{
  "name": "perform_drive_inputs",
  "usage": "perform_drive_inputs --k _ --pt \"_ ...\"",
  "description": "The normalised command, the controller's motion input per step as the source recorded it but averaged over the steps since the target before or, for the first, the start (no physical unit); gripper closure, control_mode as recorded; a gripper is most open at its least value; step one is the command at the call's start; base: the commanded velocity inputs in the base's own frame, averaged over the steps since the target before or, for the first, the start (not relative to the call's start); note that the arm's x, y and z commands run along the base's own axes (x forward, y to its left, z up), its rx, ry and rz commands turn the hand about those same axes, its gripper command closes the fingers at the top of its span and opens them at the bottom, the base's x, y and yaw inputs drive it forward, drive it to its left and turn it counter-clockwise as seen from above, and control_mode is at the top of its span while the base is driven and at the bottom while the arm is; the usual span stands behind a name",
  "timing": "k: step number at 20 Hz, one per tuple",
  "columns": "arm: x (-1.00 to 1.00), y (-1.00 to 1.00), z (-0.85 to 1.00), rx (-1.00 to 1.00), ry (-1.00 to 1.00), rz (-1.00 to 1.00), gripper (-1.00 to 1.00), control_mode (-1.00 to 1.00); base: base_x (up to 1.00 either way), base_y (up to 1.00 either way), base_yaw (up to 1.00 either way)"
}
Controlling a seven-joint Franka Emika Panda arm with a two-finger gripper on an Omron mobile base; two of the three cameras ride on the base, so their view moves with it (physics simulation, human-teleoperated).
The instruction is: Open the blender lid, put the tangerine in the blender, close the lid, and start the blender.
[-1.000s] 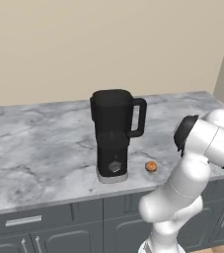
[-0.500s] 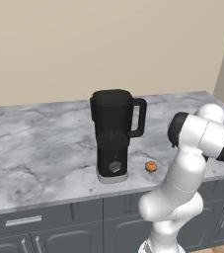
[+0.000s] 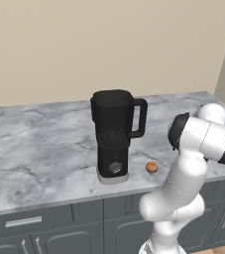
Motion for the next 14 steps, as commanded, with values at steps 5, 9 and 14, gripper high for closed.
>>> perform_drive_inputs --k 5,9,14 --pt "0.00 0.04 0.61 0.00 -0.02 0.00 -1.00 -1.00 0.00 0.00 0.00" --pt "-0.26 0.60 0.19 0.00 0.01 0.10 -1.00 -1.00 0.00 0.00 0.00" --pt "-0.59 0.94 0.00 0.00 0.07 0.29 -1.00 -1.00 0.00 0.00 0.00"
